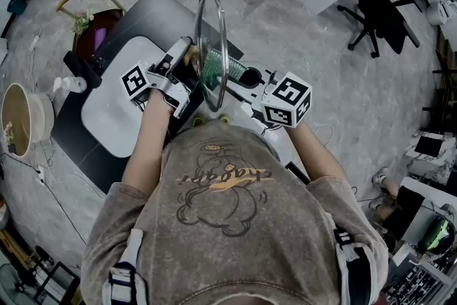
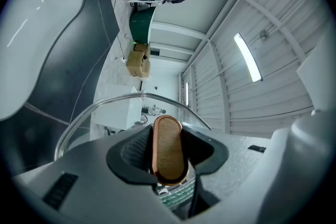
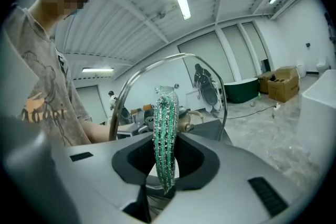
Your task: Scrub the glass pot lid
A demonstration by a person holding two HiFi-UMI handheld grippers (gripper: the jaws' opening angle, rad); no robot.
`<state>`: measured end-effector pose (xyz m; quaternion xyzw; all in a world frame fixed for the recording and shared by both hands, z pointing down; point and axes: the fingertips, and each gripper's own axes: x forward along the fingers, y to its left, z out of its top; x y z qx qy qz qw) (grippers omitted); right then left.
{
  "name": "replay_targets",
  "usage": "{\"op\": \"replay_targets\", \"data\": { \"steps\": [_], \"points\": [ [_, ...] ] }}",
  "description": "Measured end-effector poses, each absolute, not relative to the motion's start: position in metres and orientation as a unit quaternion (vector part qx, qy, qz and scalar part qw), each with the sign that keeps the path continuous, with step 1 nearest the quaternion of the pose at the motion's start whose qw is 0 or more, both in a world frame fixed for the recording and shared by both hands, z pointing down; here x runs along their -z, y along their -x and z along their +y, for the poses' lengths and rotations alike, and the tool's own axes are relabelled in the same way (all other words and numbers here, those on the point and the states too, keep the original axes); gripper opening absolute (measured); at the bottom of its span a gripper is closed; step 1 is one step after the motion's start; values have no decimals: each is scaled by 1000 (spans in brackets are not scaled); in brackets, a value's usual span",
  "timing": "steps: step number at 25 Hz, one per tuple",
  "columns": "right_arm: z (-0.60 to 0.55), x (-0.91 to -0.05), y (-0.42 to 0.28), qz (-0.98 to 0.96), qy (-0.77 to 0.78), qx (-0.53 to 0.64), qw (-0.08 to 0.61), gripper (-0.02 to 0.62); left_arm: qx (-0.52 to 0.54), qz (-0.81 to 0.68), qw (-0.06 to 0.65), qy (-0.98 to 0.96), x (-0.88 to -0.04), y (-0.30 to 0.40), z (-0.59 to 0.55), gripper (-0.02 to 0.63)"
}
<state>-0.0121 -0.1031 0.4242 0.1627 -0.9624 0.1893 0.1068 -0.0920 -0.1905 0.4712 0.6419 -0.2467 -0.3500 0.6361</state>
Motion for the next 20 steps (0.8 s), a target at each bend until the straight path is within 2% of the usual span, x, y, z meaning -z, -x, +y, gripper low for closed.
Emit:
{"op": "replay_targets", "data": {
  "steps": [9, 20],
  "points": [
    [-118, -395, 6, -960, -183, -194, 89, 89, 347, -233, 639, -645, -469, 86, -183, 172],
    [-136, -438, 9, -944, -201, -221, 140, 89, 329, -207, 639, -664, -458, 70, -171, 172]
  ]
}}
